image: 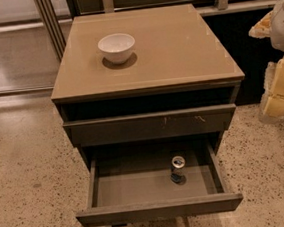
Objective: Pick redbull can from middle drawer and place on counter
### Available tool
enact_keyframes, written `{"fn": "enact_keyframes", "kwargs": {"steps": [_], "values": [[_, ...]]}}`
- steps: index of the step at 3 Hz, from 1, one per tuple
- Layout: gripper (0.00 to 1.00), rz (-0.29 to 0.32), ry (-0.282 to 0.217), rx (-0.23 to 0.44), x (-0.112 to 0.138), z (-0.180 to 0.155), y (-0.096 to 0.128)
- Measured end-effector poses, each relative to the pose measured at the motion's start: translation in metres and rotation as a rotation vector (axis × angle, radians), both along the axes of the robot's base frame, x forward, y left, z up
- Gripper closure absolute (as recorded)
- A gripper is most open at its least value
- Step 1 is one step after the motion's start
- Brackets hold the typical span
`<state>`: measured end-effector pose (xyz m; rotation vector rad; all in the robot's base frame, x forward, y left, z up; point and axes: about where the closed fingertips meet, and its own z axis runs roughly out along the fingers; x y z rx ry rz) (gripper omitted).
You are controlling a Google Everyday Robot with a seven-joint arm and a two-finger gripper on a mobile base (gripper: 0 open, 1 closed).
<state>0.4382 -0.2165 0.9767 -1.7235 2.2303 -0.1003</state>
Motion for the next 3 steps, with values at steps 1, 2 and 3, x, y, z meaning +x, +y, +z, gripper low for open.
{"fn": "enact_keyframes", "kwargs": {"steps": [1, 2, 3], "values": [[0.0, 0.0, 0.0, 0.0, 0.0, 0.0, 0.0], [0.19, 0.002, -0.01, 0.003, 0.001, -0.003, 0.001], [0.42, -0.012, 0.005, 0.032, 0.009, -0.033, -0.001]]}}
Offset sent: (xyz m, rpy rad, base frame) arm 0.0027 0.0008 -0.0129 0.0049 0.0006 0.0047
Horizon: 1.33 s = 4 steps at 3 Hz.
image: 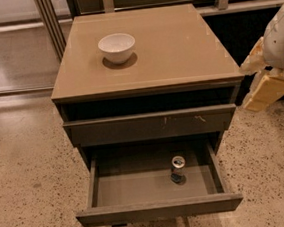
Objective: Pick redbull can from middle drawer and place on counter
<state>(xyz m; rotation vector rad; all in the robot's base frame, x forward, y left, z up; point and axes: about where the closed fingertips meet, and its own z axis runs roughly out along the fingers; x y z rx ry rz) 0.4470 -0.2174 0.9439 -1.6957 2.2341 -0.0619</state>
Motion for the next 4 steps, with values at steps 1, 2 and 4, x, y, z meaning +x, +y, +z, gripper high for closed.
{"fn": "enact_keyframes", "kwargs": {"steps": [1, 2, 4], "values": [[0.66, -0.046, 0.07, 0.036, 0.01, -0.058, -0.007], [0.89, -0.046, 0.077, 0.037, 0.011, -0.064, -0.007], [1.0, -0.052, 0.083, 0.073, 0.011, -0.103, -0.014]]}}
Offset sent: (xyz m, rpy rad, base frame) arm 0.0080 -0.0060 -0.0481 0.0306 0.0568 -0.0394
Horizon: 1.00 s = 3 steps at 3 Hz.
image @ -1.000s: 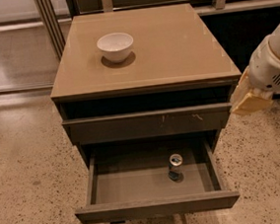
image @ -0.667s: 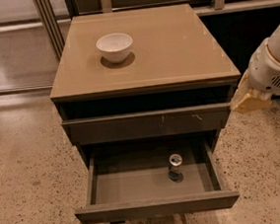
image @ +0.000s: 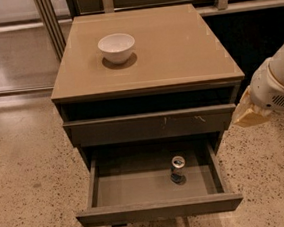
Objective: Pick redbull can from middle drawer and place on counter
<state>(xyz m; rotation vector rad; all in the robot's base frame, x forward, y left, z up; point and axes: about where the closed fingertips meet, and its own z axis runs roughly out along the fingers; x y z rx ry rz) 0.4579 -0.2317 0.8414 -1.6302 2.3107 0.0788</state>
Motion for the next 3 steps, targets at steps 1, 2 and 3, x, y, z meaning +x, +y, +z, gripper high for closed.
{"fn": "enact_keyframes", "kwargs": {"steps": [1, 2, 3], "values": [[1.0, -0.025, 0.024, 0.112, 0.001, -0.087, -0.012], [1.0, -0.078, 0.021, 0.268, 0.015, -0.172, -0.018], [1.0, -0.094, 0.057, 0.302, 0.017, -0.208, -0.016]]}}
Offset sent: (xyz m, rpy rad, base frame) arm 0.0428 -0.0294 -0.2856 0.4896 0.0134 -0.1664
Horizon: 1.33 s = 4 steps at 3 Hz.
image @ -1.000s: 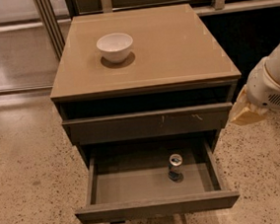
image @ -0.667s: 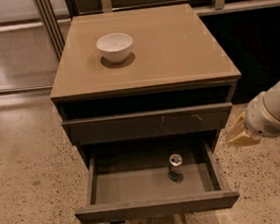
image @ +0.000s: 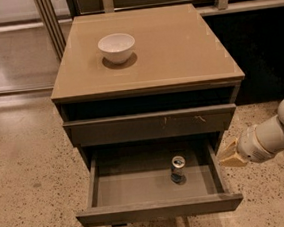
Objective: Pick redbull can from middle drawer and place on counter
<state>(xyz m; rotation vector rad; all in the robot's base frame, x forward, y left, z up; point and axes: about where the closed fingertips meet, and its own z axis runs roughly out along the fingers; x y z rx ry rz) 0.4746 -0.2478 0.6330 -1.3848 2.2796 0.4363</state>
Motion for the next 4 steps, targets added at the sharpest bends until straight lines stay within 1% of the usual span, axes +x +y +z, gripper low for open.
{"fn": "enact_keyframes", "kwargs": {"steps": [1, 2, 3, 4], "values": [[1.0, 0.002, 0.0, -0.001, -0.001, 0.001, 0.0], [1.0, 0.019, -0.026, 0.0, -0.001, -0.01, -0.001], [1.0, 0.046, -0.108, 0.043, 0.01, -0.036, 0.002], [1.0, 0.06, -0.166, 0.107, 0.033, -0.07, 0.009]]}}
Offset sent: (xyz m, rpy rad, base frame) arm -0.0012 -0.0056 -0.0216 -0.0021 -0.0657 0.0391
